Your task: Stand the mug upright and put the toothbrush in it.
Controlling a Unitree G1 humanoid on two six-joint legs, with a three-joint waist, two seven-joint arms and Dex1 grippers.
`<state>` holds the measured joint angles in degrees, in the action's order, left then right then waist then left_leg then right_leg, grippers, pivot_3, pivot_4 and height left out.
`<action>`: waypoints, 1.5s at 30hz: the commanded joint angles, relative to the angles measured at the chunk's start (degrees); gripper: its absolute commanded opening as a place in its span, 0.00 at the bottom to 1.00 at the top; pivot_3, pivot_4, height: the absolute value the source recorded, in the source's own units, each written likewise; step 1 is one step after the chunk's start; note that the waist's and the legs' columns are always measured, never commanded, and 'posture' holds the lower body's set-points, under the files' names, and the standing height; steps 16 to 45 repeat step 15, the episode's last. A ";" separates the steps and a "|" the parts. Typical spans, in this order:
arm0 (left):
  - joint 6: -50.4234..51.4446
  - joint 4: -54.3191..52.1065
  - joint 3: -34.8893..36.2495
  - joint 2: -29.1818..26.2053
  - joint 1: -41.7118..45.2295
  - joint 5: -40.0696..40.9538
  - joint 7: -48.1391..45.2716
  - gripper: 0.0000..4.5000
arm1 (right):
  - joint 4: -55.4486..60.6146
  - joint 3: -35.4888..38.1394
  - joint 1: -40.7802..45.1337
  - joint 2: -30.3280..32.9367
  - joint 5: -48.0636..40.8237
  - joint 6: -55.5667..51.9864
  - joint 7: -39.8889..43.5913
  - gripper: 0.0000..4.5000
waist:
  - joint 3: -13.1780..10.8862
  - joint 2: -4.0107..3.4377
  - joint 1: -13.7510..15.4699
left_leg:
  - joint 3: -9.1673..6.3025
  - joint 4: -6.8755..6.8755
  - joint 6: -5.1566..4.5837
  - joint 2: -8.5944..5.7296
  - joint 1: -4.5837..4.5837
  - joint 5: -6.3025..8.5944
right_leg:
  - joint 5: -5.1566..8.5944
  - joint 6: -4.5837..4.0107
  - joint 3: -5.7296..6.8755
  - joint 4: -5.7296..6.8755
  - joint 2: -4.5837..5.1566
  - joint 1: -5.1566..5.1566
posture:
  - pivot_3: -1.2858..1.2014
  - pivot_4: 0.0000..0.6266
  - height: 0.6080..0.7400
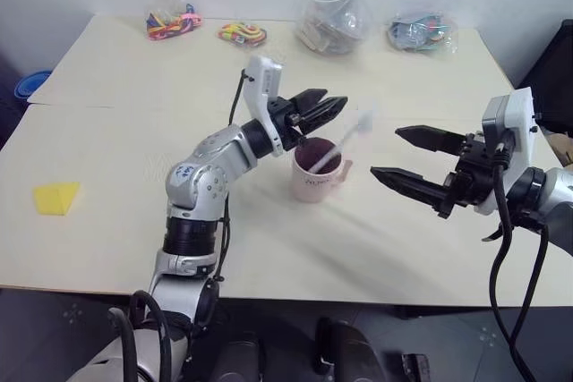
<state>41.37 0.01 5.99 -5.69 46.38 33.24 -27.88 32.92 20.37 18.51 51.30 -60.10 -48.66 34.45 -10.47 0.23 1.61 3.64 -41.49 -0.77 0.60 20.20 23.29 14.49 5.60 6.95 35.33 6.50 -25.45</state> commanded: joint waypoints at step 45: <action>-1.42 -11.64 2.97 -56.42 -10.79 3.77 -44.53 1.00 | -12.85 1.47 -7.04 12.01 7.45 4.34 27.19 1.00 | 0.00 -0.07 0.22 | 0.01 0.18 0.01 0.05 -0.01 0.00 | -0.01 0.02 0.01 -0.39 -0.16 0.10 | 0.52 0.24 1.00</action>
